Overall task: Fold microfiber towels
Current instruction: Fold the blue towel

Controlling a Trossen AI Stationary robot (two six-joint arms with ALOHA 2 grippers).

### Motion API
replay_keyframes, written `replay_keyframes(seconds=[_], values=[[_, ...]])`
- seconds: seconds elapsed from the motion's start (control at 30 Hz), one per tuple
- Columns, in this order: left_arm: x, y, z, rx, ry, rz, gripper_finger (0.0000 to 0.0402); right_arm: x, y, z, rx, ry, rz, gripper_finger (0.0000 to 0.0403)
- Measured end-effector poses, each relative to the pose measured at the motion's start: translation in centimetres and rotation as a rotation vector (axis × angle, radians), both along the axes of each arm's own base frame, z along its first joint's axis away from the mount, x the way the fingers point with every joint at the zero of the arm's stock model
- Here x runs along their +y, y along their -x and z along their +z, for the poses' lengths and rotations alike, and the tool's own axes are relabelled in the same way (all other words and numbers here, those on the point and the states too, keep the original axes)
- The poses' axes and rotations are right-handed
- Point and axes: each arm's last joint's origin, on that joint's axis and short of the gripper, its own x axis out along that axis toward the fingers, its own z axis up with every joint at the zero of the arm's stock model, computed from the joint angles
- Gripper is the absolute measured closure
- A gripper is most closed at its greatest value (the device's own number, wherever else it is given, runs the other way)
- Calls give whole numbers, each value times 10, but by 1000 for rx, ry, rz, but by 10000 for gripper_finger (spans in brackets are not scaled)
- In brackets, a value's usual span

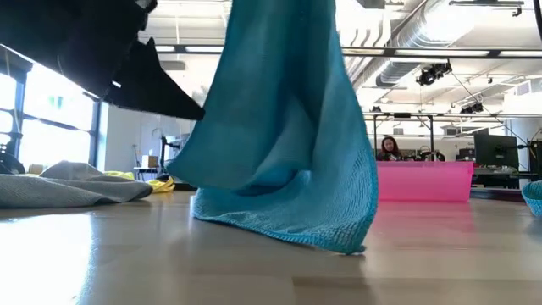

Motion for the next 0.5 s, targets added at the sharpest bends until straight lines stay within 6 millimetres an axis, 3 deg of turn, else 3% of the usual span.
replay_keyframes(seconds=[0.2, 0.5], values=[[0, -5, 4, 8, -57, -39, 250, 1, 5, -2, -3, -21, -33, 402], [13, -14, -3, 35, 110, -69, 250, 5, 8, -1, -22, 20, -31, 402]])
